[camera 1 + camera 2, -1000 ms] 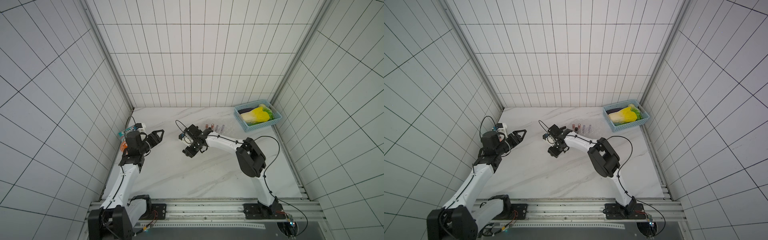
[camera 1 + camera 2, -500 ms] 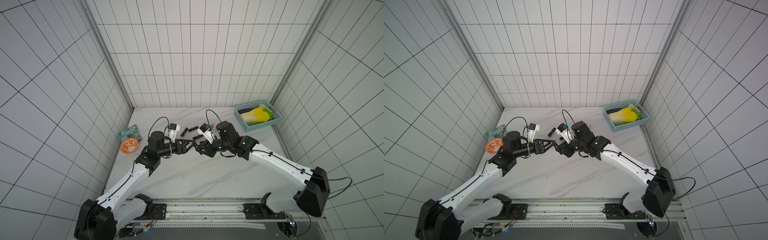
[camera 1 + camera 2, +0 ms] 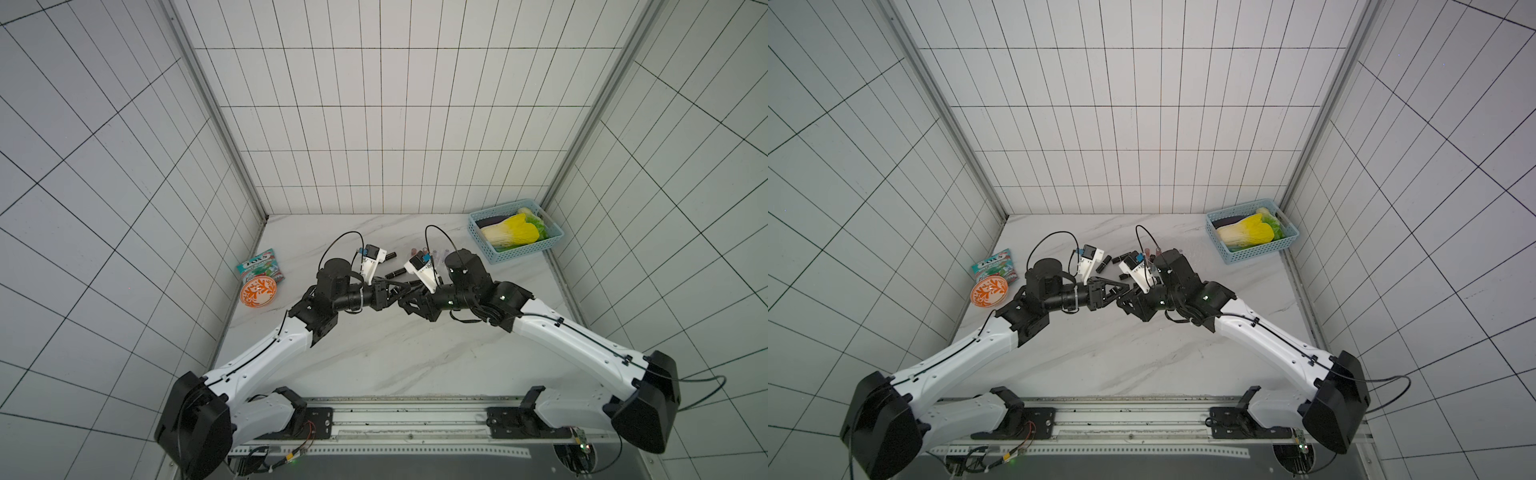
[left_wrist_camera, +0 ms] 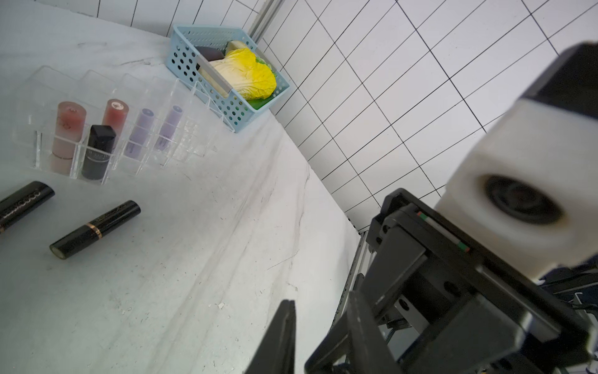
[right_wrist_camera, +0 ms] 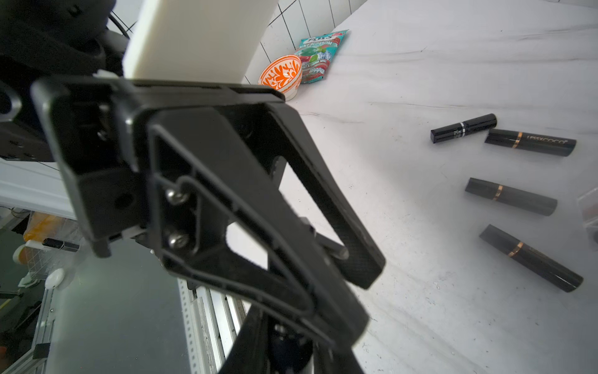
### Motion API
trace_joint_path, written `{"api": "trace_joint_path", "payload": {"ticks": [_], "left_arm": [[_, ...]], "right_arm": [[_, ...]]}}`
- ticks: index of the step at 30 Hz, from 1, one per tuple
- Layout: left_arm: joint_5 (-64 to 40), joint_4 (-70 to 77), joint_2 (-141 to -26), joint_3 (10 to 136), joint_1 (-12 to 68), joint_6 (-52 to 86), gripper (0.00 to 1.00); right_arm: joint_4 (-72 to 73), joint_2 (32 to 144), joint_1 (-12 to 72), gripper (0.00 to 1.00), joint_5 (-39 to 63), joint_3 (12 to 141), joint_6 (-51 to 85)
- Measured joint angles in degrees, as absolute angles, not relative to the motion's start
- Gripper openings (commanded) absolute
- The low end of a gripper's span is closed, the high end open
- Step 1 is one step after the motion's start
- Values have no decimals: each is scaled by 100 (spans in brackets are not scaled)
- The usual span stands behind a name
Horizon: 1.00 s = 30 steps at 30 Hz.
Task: Arrange the lipsticks in the organizer
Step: Pick up the lipstick at the center of the board, then place the lipstick in the storage box.
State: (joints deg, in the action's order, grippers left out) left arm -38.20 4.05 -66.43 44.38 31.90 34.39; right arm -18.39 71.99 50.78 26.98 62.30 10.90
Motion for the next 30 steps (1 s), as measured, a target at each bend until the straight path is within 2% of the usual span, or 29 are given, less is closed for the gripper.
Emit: {"api": "trace_joint_path", "payload": {"ticks": [1,3,8,11,16,17,18,21,23,30], "left_arm": [[-3830,416,-6659,4460,3190,3446,63],[-3830,419,-6692,4493,3188,3496,63],[-3870,550,-6726,4587,3291,3562,38],[-3900,578,-6729,4611,3336,3590,27],[-3924,626,-6744,4644,3371,3625,20],[-3924,624,-6748,4644,3374,3623,20],[-3920,622,-6751,4644,3378,3618,19],[-3688,475,-6796,4674,3406,3450,17],[-3345,248,-6930,4812,3406,3256,17],[-1959,-130,-7865,5666,3417,2512,16]], "right_arm": [[-1831,7122,5050,13,2637,6208,1105],[-1804,6934,4987,13,2512,6176,1138],[-1787,6731,4945,13,2408,6123,1175],[-1791,6740,4945,14,2394,6121,1190],[-1787,6735,4945,20,2388,6114,1201],[-1787,6733,4945,26,2383,6108,1199],[-1785,6711,4945,36,2368,6082,1203],[-1822,6554,4945,80,2220,5970,1197],[-1872,6316,4919,97,1992,5865,1208],[-2147,5000,4630,99,711,5424,1208]]}}
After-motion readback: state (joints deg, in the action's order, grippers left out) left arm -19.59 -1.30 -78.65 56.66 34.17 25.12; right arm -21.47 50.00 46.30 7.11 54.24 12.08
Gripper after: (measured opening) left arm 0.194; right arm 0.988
